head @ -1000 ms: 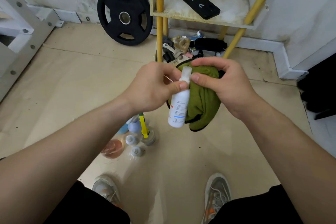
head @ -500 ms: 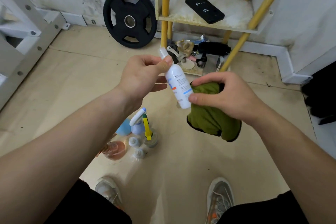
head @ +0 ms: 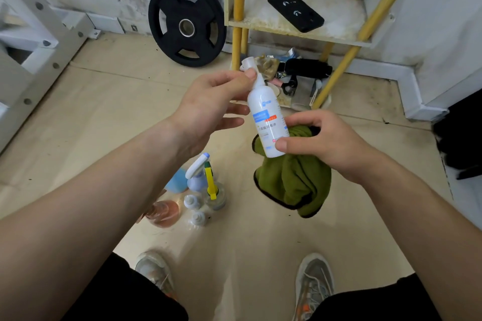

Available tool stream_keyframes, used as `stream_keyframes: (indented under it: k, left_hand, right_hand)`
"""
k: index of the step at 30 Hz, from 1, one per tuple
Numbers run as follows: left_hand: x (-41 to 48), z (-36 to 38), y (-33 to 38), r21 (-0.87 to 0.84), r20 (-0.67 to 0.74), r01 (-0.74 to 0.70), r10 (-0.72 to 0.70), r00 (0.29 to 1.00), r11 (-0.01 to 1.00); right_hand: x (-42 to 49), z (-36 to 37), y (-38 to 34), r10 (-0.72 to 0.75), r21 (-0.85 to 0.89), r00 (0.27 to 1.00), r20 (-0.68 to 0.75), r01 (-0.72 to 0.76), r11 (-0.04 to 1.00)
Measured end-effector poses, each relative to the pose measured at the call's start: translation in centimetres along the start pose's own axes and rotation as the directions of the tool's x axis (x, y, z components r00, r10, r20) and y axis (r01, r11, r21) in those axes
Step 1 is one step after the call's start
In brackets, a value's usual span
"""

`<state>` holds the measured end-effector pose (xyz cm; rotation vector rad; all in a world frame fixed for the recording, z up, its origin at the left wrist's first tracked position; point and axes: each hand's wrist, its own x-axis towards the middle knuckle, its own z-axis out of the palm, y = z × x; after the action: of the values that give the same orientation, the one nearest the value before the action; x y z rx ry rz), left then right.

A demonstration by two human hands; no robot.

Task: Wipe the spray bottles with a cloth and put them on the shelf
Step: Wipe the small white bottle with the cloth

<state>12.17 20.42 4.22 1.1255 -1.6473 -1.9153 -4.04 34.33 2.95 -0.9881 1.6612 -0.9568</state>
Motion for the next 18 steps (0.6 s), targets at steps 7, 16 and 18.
stream_keyframes:
  k: [7, 16, 18]
  left_hand:
    - [-0.1, -0.4, 0.3, -0.12, 0.264, -0.01, 0.042, 0.964, 0.993]
    - [0.5, -0.8, -0.6, -0.066, 0.114, -0.023, 0.03, 0.993, 0.998]
    - [0.3, -0.3, -0.9, -0.059, 0.081, -0.026, 0.03, 0.996, 0.998]
  right_hand:
    - [0.3, 0.0, 1.6, 0.039, 0.381, 0.97, 0.239, -0.131, 0.915]
    - [0.9, -1.1, 1.0, -0.047, 0.574, 0.999, 0.019, 0.028, 0.818]
    - [1.3, -1.2, 1.3, -0.126, 0.464, 0.992, -0.001, 0.112, 0.879]
